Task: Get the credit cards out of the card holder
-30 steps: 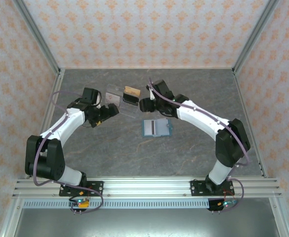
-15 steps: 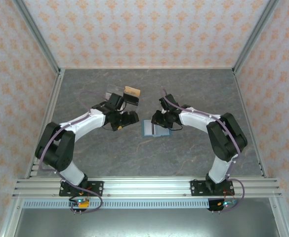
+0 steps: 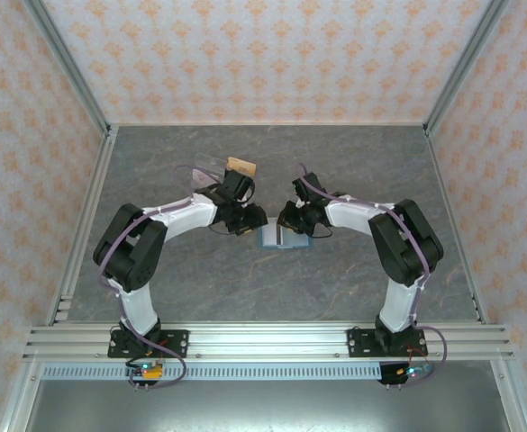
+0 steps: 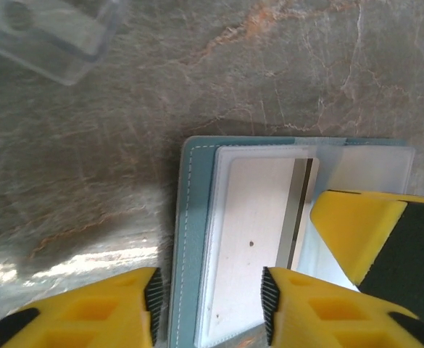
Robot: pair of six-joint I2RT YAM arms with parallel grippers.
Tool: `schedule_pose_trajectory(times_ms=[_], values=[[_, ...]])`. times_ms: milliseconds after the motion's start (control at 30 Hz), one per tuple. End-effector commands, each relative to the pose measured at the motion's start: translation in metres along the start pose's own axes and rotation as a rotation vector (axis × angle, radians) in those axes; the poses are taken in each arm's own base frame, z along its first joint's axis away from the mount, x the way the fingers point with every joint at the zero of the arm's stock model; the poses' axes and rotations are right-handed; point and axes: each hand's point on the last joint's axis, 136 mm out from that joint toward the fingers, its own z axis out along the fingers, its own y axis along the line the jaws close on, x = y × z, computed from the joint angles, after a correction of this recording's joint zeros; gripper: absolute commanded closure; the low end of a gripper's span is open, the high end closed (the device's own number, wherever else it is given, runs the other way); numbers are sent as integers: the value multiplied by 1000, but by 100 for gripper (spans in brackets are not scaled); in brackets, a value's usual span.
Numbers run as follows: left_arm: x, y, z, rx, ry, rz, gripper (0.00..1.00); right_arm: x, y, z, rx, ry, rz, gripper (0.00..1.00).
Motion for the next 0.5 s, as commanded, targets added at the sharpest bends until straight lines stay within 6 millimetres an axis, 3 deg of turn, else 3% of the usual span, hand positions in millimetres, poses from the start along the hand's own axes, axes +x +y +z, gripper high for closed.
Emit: schedule_pose_trajectory(times_ms=[0,200,367,467], values=[[-3,-15,4,36,1,7,62,7,-13,10,23,35,18,77],[-1,-12,15,30,24,-3,76,8,-15,11,27,42,8,79],[1,-10,17,27,35,-6,82,9,-16,11,34,48,-4,80],[7,0,29,-2,64,-21,84,8,-17,12,43,52,-12,81]])
